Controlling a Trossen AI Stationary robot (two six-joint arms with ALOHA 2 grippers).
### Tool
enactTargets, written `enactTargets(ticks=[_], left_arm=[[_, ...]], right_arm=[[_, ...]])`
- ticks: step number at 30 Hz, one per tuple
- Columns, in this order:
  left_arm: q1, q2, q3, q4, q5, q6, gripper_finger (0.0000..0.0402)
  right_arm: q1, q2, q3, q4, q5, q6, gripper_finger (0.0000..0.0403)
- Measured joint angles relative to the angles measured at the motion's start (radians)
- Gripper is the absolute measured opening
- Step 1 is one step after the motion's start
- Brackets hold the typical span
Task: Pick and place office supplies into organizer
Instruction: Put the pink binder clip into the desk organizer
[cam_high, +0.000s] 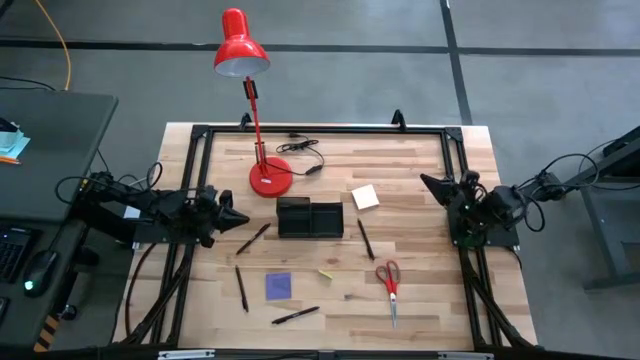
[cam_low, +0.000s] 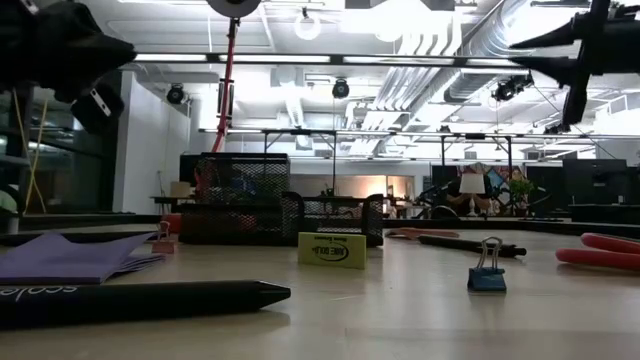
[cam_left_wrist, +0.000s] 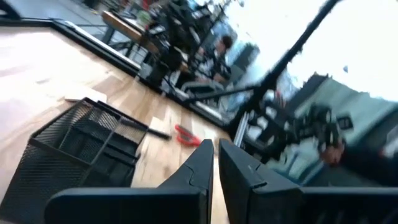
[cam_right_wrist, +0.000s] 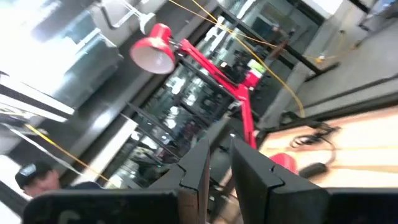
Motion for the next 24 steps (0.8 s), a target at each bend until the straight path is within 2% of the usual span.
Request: enactTargets(ticks=[6, 10, 13, 16, 24], left_arm=[[0.0, 0.0, 0.0, 0.034, -0.046, -0.043, 0.0012], [0.0, 0.0, 0.0, 0.037, -0.051, -0.055, 0.0012], [0.0, 0.0, 0.0, 0.068, -0.052, -0.106, 0.0012], [0.0, 0.0, 0.0, 0.094, -0.054, -0.122, 0.0012], [0.0, 0.0, 0.033, 0.078, -0.053, -0.121, 0.0012]], right_arm=[[0.0, 0.0, 0.001, 0.162, -0.023, -0.17, 0.0059], [0.0, 0.008, 0.073, 0.127, -0.023, -0.265, 0.0059], [0.0, 0.049, 0.187, -0.042, -0.023, -0.3, 0.0059], [0.0, 0.131, 0.333, -0.243, -0.021, -0.267, 0.0059], [0.0, 0.471, 0.704, -0.692, -0.021, -0.082, 0.0059]])
